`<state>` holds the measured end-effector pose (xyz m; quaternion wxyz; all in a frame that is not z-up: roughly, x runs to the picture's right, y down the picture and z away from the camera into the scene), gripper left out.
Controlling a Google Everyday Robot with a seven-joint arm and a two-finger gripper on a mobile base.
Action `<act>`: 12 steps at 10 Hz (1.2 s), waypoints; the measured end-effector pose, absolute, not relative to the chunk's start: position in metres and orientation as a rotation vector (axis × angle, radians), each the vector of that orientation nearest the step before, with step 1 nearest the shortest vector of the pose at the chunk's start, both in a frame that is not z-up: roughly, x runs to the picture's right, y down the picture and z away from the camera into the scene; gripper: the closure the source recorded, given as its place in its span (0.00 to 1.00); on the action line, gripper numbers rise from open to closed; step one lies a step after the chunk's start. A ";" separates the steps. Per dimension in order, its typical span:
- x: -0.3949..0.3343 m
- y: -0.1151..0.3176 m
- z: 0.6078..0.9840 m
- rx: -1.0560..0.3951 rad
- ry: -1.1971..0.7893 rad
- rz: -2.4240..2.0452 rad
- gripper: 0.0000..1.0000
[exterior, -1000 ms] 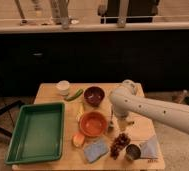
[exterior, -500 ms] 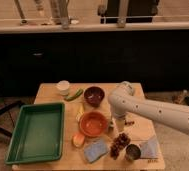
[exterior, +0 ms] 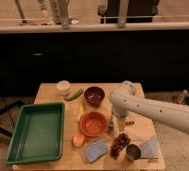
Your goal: Wipe purple bowl with eraser
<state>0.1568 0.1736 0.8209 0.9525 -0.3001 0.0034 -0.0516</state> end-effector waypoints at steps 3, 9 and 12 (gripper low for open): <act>0.196 0.172 0.819 -0.593 0.086 0.124 0.20; 0.239 0.169 0.835 -0.570 0.147 0.514 0.20; 0.253 0.171 0.849 -0.568 0.144 0.675 0.20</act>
